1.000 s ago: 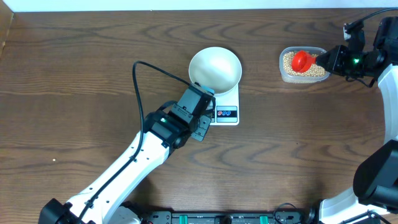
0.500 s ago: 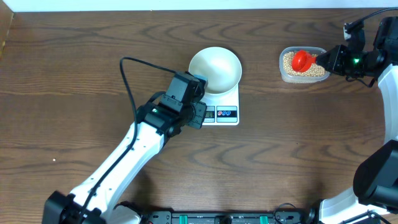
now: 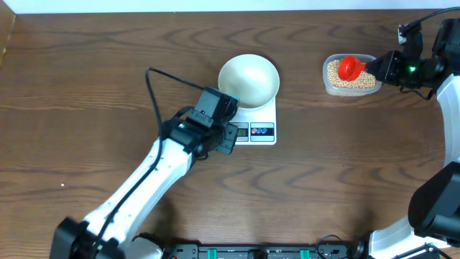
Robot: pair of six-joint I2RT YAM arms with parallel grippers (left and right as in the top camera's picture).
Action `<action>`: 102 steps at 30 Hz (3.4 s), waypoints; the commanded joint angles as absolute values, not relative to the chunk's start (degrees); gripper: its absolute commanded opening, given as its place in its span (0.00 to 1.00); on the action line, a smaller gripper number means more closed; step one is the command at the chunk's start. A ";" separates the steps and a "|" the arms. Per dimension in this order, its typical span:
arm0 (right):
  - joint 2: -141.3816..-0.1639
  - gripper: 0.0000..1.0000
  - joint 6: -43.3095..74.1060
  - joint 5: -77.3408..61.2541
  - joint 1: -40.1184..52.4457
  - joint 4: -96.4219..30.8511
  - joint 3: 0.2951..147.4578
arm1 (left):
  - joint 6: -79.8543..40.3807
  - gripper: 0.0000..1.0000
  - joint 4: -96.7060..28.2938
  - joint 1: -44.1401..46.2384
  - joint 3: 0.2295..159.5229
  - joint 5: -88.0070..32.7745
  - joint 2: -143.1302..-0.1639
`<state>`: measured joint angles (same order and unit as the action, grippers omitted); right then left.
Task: Scoop item into bowl and weigh 50g on scale
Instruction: 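Retract the left gripper back from the scale toward the front, then dip the red scoop into the chickpea tub with the right gripper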
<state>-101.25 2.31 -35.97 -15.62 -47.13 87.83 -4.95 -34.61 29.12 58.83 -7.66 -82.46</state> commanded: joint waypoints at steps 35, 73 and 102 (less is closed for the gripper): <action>-100.31 0.01 1.63 -32.49 -14.92 -47.35 88.86 | -13.52 0.17 -14.83 30.35 29.65 -0.38 -59.90; -100.31 0.01 3.16 -26.96 -14.68 -46.06 90.26 | -13.13 0.99 -10.15 30.30 29.65 -0.38 -59.81; -109.30 0.01 -1.83 -8.99 -9.34 -53.15 97.60 | -13.10 0.99 -10.15 30.30 29.65 -0.38 -59.81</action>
<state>-106.76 -0.60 -9.34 -9.98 -53.32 96.71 -13.47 -10.15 30.17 29.69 -1.13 -59.70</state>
